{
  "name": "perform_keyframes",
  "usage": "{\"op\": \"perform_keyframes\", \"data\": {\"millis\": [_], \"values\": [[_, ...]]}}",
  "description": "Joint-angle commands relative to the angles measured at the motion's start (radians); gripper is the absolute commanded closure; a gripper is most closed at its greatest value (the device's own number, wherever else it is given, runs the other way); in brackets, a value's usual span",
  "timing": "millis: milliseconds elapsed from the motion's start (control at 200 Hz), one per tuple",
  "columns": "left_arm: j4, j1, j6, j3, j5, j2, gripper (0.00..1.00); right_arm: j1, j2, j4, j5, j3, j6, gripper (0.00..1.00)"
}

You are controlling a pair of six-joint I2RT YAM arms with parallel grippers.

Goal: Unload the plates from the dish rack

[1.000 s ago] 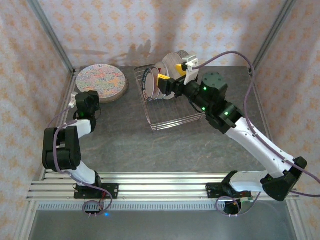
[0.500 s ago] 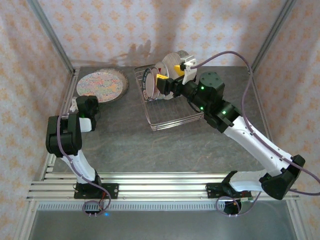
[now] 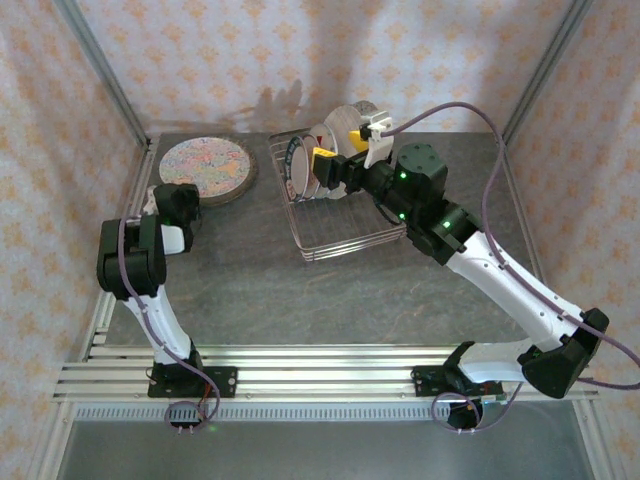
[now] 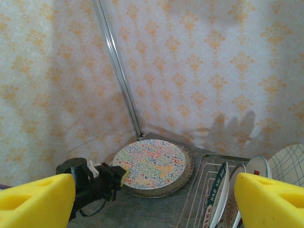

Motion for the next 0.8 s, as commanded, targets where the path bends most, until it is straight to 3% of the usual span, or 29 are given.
{"op": "perform_keyframes", "data": {"millis": [0, 796], "values": [[0.071, 0.006, -0.013, 0.047, 0.019, 0.02, 1.0, 0.005, 0.0, 0.004, 0.017, 0.028, 0.012, 0.13], [0.009, 0.005, -0.016, 0.094, 0.046, 0.07, 1.0, 0.005, -0.004, -0.028, 0.027, 0.043, 0.02, 0.13]]}}
